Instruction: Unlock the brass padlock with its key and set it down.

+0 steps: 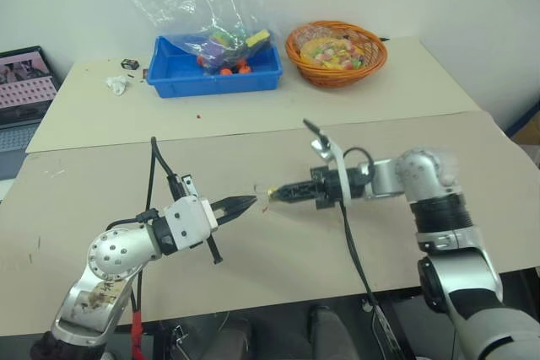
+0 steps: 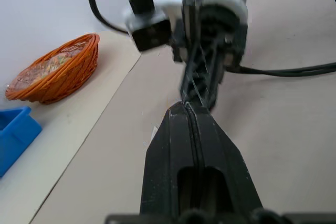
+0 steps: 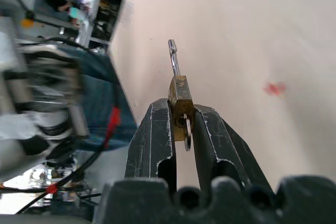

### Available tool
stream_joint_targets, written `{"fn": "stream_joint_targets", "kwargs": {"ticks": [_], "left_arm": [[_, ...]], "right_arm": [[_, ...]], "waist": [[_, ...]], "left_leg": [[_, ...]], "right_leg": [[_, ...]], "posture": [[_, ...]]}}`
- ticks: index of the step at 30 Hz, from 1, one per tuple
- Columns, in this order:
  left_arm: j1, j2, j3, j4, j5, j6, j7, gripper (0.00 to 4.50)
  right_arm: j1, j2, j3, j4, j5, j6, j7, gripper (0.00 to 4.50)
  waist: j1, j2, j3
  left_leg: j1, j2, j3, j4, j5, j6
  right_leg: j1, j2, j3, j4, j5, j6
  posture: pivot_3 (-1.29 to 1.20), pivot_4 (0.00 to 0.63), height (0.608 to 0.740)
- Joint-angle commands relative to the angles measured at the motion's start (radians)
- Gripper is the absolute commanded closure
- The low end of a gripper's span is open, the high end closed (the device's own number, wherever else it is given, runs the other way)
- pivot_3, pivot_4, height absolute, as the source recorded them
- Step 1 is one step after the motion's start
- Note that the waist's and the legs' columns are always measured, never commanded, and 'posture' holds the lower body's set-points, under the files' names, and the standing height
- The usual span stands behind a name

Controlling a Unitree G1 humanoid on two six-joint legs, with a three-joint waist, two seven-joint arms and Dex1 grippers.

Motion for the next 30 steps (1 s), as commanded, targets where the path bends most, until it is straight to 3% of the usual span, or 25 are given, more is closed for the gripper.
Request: {"fn": "stream_joint_targets", "kwargs": {"ticks": [1, 15, 17, 24, 30], "left_arm": [[0.012, 0.021, 0.044, -0.053, -0.016, 0.011, -0.003, 4.46], [0.133, 0.08, 0.124, -0.113, -0.032, 0.009, -0.032, 4.46], [0.128, 0.079, 0.121, -0.119, -0.032, 0.017, -0.027, 4.5], [0.104, 0.075, 0.107, -0.134, -0.033, 0.043, -0.014, 4.5], [0.082, 0.071, 0.089, -0.148, -0.029, 0.073, -0.001, 4.5]], "right_arm": [[-0.016, 0.003, 0.035, 0.043, -0.045, -0.042, 0.075, 4.4], [-0.08, 0.027, 0.124, 0.276, -0.246, -0.145, 0.213, 4.4], [-0.089, 0.031, 0.121, 0.303, -0.267, -0.16, 0.218, 3.4], [-0.116, 0.027, 0.093, 0.365, -0.318, -0.2, 0.249, 1.15], [-0.136, -0.02, 0.037, 0.382, -0.336, -0.245, 0.264, 1.15]], "waist": [[0.0, 0.0, 0.0], [-0.003, 0.0, 0.0], [-0.002, 0.0, 0.0], [0.0, 0.0, 0.0], [0.003, 0.0, 0.0]], "left_leg": [[0.0, 0.0, 0.0, 0.0, 0.0, 0.0], [0.008, 0.001, 0.002, 0.0, -0.001, -0.001], [0.01, 0.001, 0.002, 0.0, -0.003, 0.0], [0.011, 0.002, 0.004, 0.0, -0.004, -0.001], [0.012, 0.002, 0.004, 0.0, -0.004, -0.001]], "right_leg": [[0.0, 0.0, 0.0, 0.0, 0.0, 0.0], [0.005, 0.001, 0.0, 0.0, 0.001, -0.001], [0.006, 0.001, 0.0, 0.0, 0.001, -0.002], [0.005, 0.001, 0.0, 0.0, 0.001, -0.002], [0.005, 0.001, 0.0, 0.0, 0.001, -0.002]], "posture": [[0.0, 0.15, 0.732], [0.0, 0.15, 0.732], [0.0, 0.15, 0.732], [0.0, 0.15, 0.732], [0.0, 0.15, 0.732]]}}
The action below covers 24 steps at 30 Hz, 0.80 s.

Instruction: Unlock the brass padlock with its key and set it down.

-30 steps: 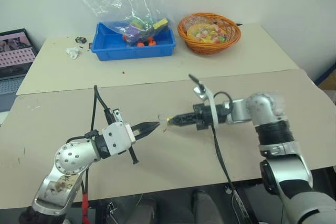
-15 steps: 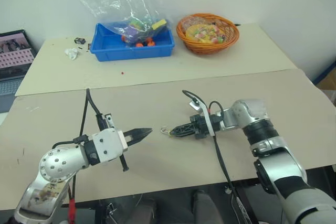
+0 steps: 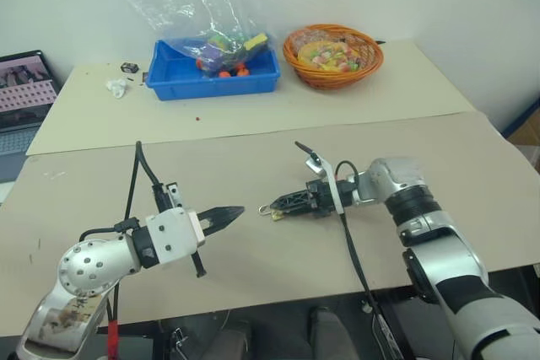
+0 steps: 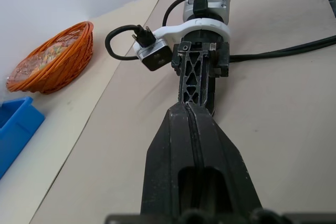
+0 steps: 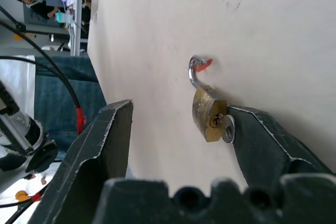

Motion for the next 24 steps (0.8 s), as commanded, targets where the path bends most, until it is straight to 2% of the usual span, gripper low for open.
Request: {"fn": "stream_joint_targets", "kwargs": {"ticks": [1, 5, 9, 13, 16, 18, 24], "left_arm": [[-0.014, -0.003, -0.003, -0.036, 0.003, 0.011, 0.015, 4.5], [-0.011, 0.001, -0.005, -0.034, 0.0, 0.034, 0.019, 4.5], [0.005, 0.004, -0.002, -0.031, -0.011, 0.072, 0.019, 4.5], [0.039, 0.001, 0.009, -0.015, 0.005, 0.047, 0.015, 4.5], [0.056, -0.008, 0.001, -0.026, 0.001, 0.063, 0.029, 4.5], [0.068, -0.014, -0.005, -0.027, 0.008, 0.06, 0.035, 4.5], [0.08, -0.019, 0.003, -0.021, 0.008, 0.053, 0.035, 4.5]], "right_arm": [[-0.013, -0.064, -0.045, -0.005, -0.044, -0.054, 0.001, 1.15], [0.027, -0.124, -0.07, -0.087, -0.05, -0.065, 0.005, 1.15], [0.165, -0.185, -0.105, -0.318, -0.067, -0.104, -0.061, 1.15], [0.46, -0.346, -0.101, -0.852, -0.1, -0.444, 0.072, 1.15], [0.568, -0.429, -0.045, -1.033, -0.15, -0.576, 0.131, 1.15], [0.588, -0.437, -0.014, -1.079, -0.18, -0.639, 0.139, 1.15], [0.517, -0.356, 0.009, -0.996, -0.251, -0.709, 0.071, 1.15]], "waist": [[0.001, 0.0, 0.0], [0.001, 0.0, 0.0], [0.0, 0.0, 0.0], [0.014, 0.0, 0.0], [0.012, 0.0, 0.001], [0.0, -0.001, 0.002], [0.003, -0.006, 0.004]], "left_leg": [[0.0, 0.0, 0.0, 0.0, 0.0, 0.0], [-0.003, 0.0, 0.0, 0.0, 0.0, 0.0], [-0.005, 0.001, 0.0, -0.001, 0.0, 0.0], [-0.007, 0.001, 0.0, -0.001, -0.002, 0.001], [-0.007, 0.001, 0.001, 0.0, -0.003, 0.002], [-0.005, 0.002, 0.004, 0.001, -0.003, 0.002], [0.004, 0.006, 0.007, 0.0, -0.004, 0.002]], "right_leg": [[0.0, 0.0, 0.0, 0.0, 0.0, 0.0], [-0.002, 0.0, 0.0, 0.0, 0.0, 0.0], [-0.003, 0.001, -0.001, -0.001, 0.0, 0.0], [-0.003, 0.001, -0.002, -0.002, -0.001, 0.001], [-0.003, 0.001, -0.002, -0.002, -0.002, 0.002], [-0.002, 0.001, -0.001, -0.002, -0.001, 0.002], [0.004, 0.002, 0.0, -0.001, -0.001, 0.001]], "posture": [[0.0, 0.15, 0.732], [0.0, 0.15, 0.732], [0.0, 0.15, 0.732], [0.0, 0.15, 0.732], [0.0, 0.15, 0.732], [0.0, 0.15, 0.732], [0.0, 0.15, 0.732]]}}
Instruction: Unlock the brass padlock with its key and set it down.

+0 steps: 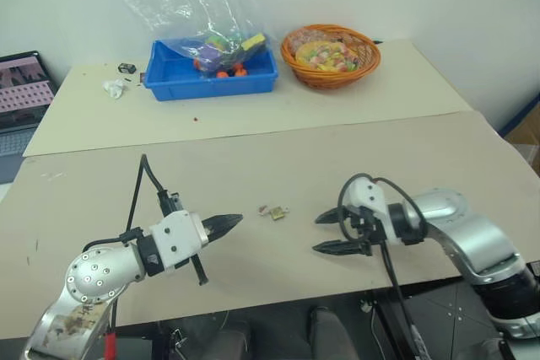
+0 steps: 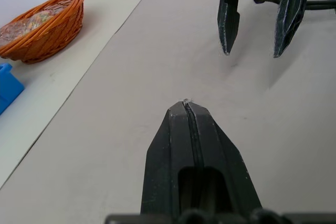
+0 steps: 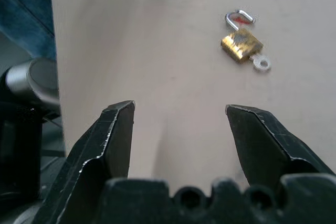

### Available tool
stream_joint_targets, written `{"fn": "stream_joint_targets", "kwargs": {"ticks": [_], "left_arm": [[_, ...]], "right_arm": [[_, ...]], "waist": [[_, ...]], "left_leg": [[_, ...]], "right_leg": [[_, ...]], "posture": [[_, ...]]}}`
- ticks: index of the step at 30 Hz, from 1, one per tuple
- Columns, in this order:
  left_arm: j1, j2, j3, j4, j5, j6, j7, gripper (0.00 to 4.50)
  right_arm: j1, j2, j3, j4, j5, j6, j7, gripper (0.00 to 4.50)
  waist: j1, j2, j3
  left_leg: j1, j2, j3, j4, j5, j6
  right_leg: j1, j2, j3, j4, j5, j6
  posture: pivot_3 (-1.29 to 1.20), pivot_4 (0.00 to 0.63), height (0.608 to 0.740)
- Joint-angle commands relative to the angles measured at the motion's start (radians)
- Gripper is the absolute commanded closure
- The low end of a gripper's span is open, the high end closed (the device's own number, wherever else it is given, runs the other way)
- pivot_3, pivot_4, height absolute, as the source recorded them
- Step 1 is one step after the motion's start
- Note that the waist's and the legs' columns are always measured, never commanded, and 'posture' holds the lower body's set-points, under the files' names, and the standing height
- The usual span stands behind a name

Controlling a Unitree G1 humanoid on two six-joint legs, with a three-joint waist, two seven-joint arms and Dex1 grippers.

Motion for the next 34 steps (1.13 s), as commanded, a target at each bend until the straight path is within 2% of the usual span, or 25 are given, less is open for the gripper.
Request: {"fn": "stream_joint_targets", "kwargs": {"ticks": [1, 14, 17, 19, 22, 24, 28, 30, 32, 34], "left_arm": [[0.011, 0.0, 0.02, -0.022, 0.005, -0.014, 0.007, 4.5], [0.025, -0.03, 0.014, -0.045, 0.01, 0.021, 0.057, 4.5], [0.029, -0.06, 0.025, -0.049, -0.018, 0.076, 0.095, 4.5], [0.015, -0.115, 0.058, 0.002, -0.042, 0.164, 0.176, 4.5], [-0.054, -0.24, 0.138, 0.125, -0.037, 0.281, 0.361, 4.5], [-0.101, -0.355, 0.214, 0.178, -0.044, 0.33, 0.511, 4.5], [-0.14, -0.469, 0.261, 0.226, -0.001, 0.284, 0.643, 4.5], [-0.145, -0.486, 0.266, 0.267, 0.038, 0.236, 0.68, 4.5], [-0.173, -0.521, 0.328, 0.345, 0.043, 0.2, 0.758, 4.5], [-0.198, -0.518, 0.361, 0.416, 0.075, 0.141, 0.798, 4.5]], "right_arm": [[-0.051, 0.018, -0.016, 0.029, -0.014, -0.033, -0.013, 1.15], [-0.049, 0.006, -0.027, 0.077, -0.035, -0.058, 0.01, 1.15], [-0.048, 0.006, -0.043, 0.092, -0.021, -0.038, 0.009, 1.15], [-0.055, 0.018, -0.08, 0.121, 0.0, -0.01, -0.014, 1.15], [-0.086, 0.074, -0.176, 0.194, 0.028, 0.06, -0.13, 1.15], [-0.11, 0.141, -0.279, 0.245, 0.03, 0.093, -0.283, 1.15], [-0.126, 0.236, -0.449, 0.267, 0.047, 0.135, -0.503, 1.15], [-0.122, 0.265, -0.476, 0.283, 0.017, 0.126, -0.594, 1.15], [-0.103, 0.305, -0.484, 0.297, -0.022, 0.105, -0.692, 1.15], [-0.068, 0.327, -0.423, 0.272, -0.106, 0.056, -0.764, 1.15]], "waist": [[0.001, 0.0, 0.0], [0.011, -0.001, 0.001], [0.011, -0.001, 0.001], [0.012, -0.001, 0.001], [0.016, -0.001, 0.001], [0.016, -0.002, 0.001], [0.021, -0.002, 0.001], [0.024, -0.002, 0.001], [0.025, -0.002, 0.001], [0.024, -0.002, 0.001]], "left_leg": [[0.0, 0.0, 0.0, 0.0, 0.0, -0.001], [-0.001, 0.0, 0.002, -0.001, -0.001, 0.0], [-0.001, 0.001, 0.002, -0.001, -0.001, 0.0], [-0.001, 0.001, 0.002, -0.001, -0.001, 0.0], [0.0, 0.001, 0.002, 0.0, -0.001, 0.0], [0.0, 0.002, 0.002, -0.001, 0.0, -0.001], [0.0, 0.003, 0.003, 0.0, 0.001, -0.003], [-0.001, 0.004, 0.003, -0.001, 0.001, -0.003], [-0.001, 0.004, 0.003, -0.001, 0.0, -0.003], [-0.001, 0.005, 0.004, -0.001, 0.0, -0.003]], "right_leg": [[0.0, 0.0, 0.0, 0.0, 0.0, -0.001], [-0.003, 0.001, -0.001, -0.004, 0.0, -0.001], [-0.003, 0.001, -0.001, -0.004, 0.0, -0.001], [-0.003, 0.001, -0.001, -0.004, 0.0, -0.001], [-0.002, 0.001, -0.001, -0.003, 0.001, -0.002], [-0.003, 0.002, -0.001, -0.003, 0.002, -0.004], [-0.003, 0.003, 0.0, -0.003, 0.003, -0.005], [-0.004, 0.004, 0.0, -0.003, 0.003, -0.005], [-0.004, 0.004, 0.0, -0.003, 0.003, -0.005], [-0.004, 0.005, 0.0, -0.005, 0.003, -0.005]], "posture": [[0.0, 0.15, 0.732], [0.0, 0.15, 0.732], [0.0, 0.15, 0.732], [0.0, 0.15, 0.732], [0.0, 0.15, 0.732], [0.0, 0.15, 0.732], [0.0, 0.15, 0.732], [0.0, 0.15, 0.732], [0.0, 0.15, 0.732], [0.0, 0.15, 0.732]]}}
